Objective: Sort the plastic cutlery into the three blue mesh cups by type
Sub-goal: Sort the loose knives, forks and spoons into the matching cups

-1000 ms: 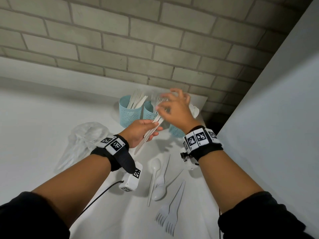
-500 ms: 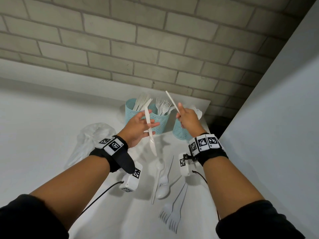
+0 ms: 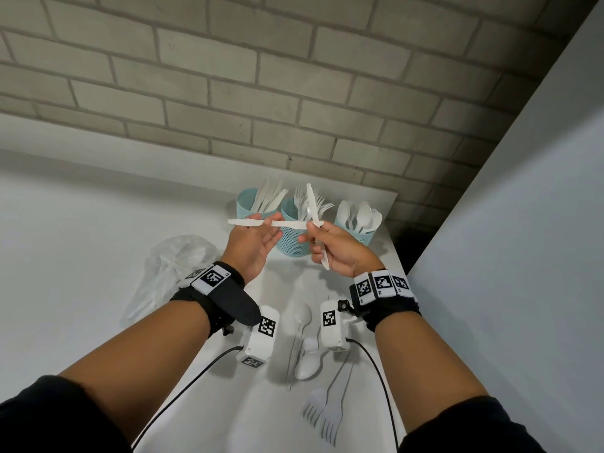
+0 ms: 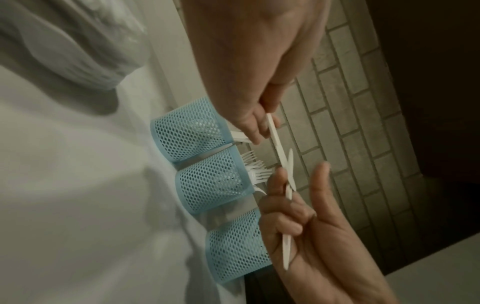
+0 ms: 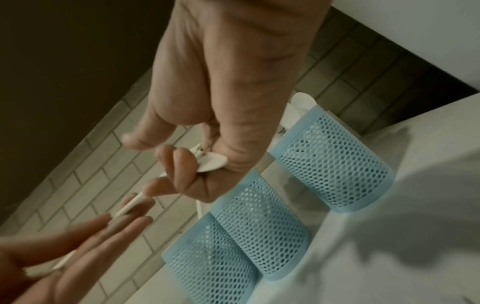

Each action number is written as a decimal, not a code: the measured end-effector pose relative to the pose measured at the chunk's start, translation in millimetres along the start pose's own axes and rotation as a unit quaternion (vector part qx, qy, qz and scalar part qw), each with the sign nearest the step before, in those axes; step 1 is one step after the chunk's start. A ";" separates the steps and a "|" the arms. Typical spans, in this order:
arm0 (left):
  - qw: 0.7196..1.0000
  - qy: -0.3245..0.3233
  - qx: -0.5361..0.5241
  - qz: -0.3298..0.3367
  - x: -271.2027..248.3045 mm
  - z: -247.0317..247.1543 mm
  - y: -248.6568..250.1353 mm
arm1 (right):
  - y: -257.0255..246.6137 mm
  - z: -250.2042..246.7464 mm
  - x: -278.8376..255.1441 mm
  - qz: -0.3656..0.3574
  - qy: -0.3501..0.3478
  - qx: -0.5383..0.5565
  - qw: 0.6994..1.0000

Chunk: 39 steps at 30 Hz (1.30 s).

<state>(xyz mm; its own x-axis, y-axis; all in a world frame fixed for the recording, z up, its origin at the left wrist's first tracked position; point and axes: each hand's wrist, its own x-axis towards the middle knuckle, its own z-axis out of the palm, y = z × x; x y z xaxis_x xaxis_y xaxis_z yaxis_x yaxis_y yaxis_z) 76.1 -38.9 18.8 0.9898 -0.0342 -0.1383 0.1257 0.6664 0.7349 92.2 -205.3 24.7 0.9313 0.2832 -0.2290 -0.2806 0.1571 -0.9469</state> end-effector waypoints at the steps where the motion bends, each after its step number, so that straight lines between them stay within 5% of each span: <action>1: 1.000 -0.004 -0.007 -0.011 1.2 -1.7 -1.0 | -0.9 1.1 1.3 -0.012 0.017 0.010 1.000; 6: 0.999 -0.009 -0.004 -0.038 4.2 -11.0 5.6 | -8.9 -2.1 9.0 -0.036 0.097 0.005 0.995; 14: 0.960 -0.058 0.261 -0.088 1.9 -26.7 -1.6 | -18.6 2.1 15.5 -0.051 0.138 0.004 0.989; 22: 0.977 -0.060 0.190 -0.082 5.1 -23.2 1.8 | -22.3 -8.8 11.6 -0.098 0.074 -0.028 0.992; 26: 0.984 -0.071 0.137 -0.086 4.6 -27.3 6.9 | -25.5 -16.7 1.7 -0.017 -0.038 -0.107 0.993; 30: 0.985 -0.070 0.114 -0.112 6.3 -31.2 9.9 | -32.2 -24.3 -8.1 0.083 -0.115 -0.231 0.962; 34: 0.969 -0.096 0.190 -0.129 6.3 -31.3 7.1 | -34.7 -25.7 -7.1 0.074 -0.043 -0.388 0.918; 39: 0.947 -0.108 0.281 -0.112 0.8 -21.6 -1.0 | -30.3 -18.5 2.1 -0.029 0.049 -0.301 0.952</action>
<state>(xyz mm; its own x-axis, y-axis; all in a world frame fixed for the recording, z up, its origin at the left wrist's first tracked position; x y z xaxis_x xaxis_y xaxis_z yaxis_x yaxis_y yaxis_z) 75.3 -23.5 3.6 0.9171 -0.3204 -0.2373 0.2894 0.1258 0.9489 106.9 -226.9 48.8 0.9667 0.1955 -0.1649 -0.0724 -0.4095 -0.9094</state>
